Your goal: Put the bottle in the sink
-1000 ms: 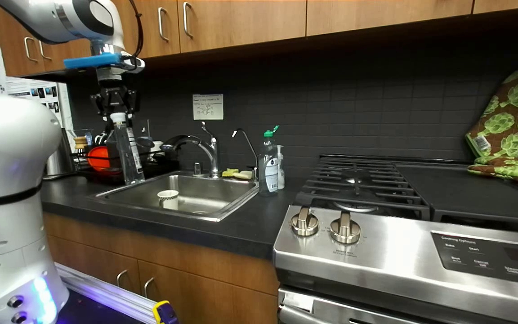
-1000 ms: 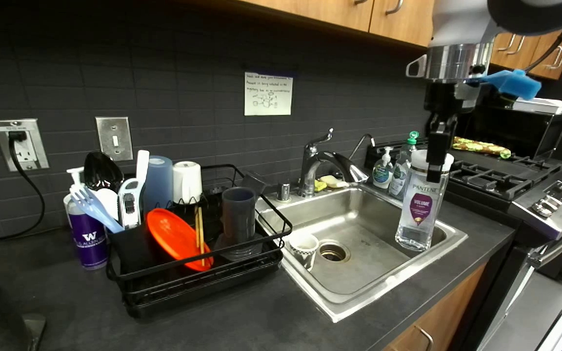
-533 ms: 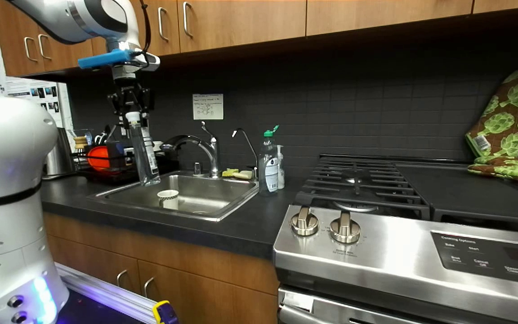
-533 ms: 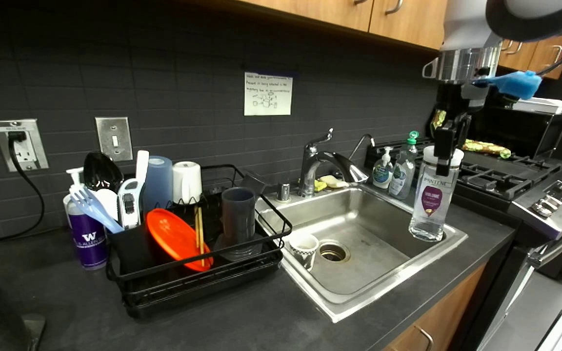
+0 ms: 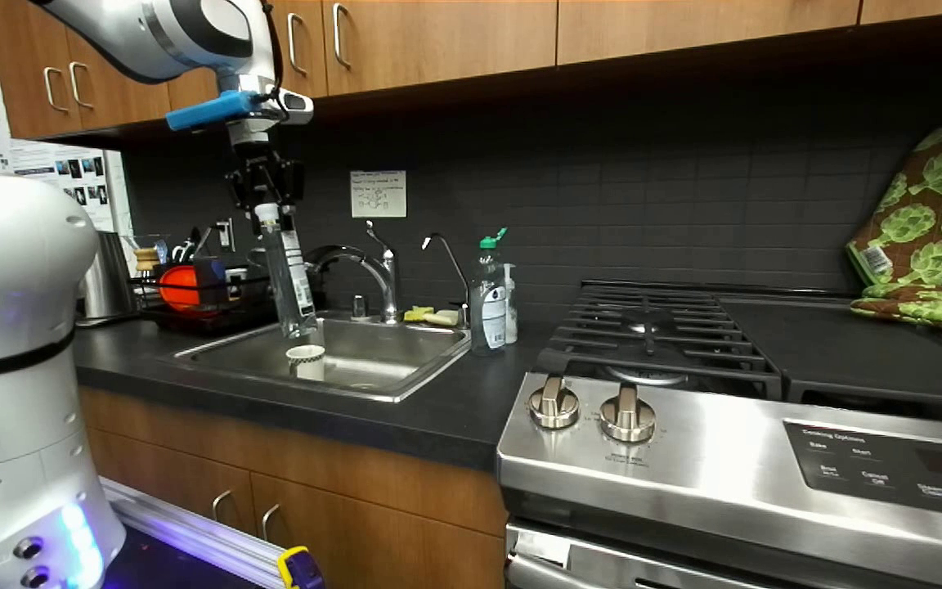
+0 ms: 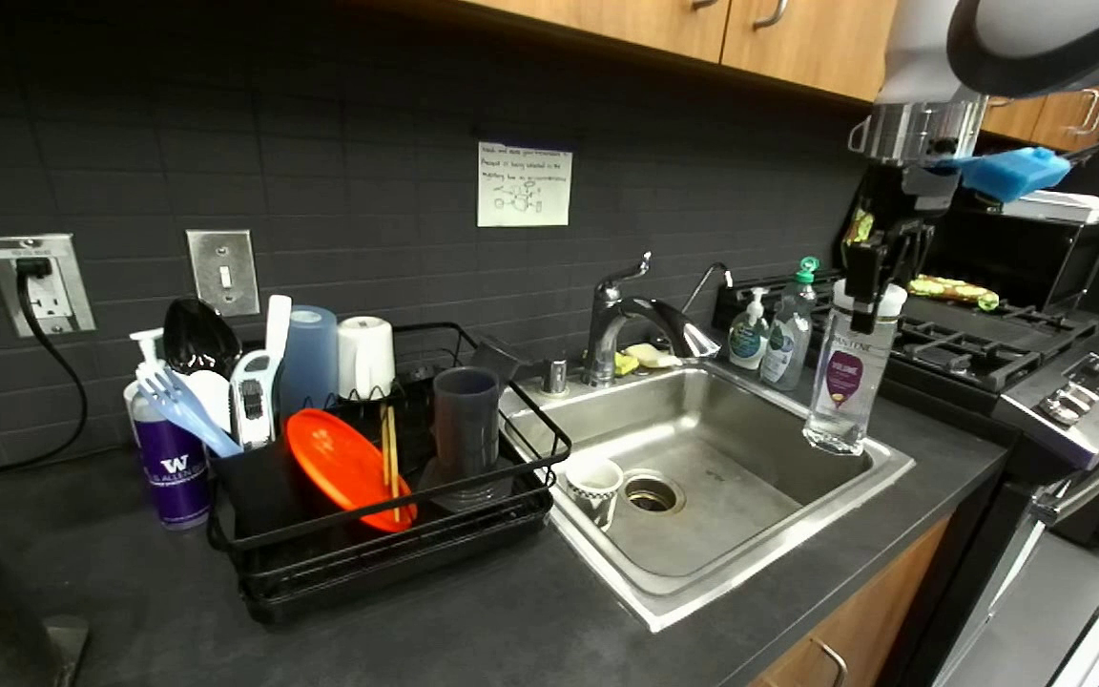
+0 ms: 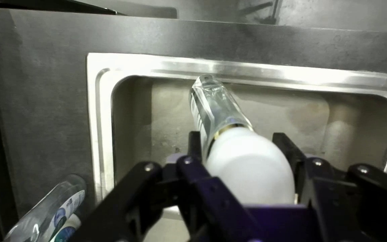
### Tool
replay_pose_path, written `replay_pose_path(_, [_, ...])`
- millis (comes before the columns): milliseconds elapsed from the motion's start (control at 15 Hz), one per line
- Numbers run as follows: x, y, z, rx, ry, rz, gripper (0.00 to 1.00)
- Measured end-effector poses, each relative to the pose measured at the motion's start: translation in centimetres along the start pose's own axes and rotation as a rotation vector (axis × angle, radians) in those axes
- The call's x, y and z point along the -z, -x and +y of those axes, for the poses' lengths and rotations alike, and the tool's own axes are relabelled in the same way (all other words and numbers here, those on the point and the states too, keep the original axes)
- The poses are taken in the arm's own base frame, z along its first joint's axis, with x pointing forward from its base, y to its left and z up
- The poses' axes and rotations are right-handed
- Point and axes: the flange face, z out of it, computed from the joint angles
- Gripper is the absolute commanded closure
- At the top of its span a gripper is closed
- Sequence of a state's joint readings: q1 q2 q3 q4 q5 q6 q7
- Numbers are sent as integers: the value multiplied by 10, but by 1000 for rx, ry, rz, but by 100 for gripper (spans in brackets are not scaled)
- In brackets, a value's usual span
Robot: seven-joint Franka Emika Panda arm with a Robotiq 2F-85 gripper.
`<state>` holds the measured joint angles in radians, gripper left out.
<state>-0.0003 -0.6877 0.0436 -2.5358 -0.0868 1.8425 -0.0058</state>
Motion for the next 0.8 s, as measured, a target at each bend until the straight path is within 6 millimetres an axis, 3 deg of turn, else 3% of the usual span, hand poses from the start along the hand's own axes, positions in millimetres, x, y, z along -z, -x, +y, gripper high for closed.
replay_pose_path(400, [3,-7,22,-87,5,69,71])
replay_pose_path(800, [0,-17,30,-124,1,102,71])
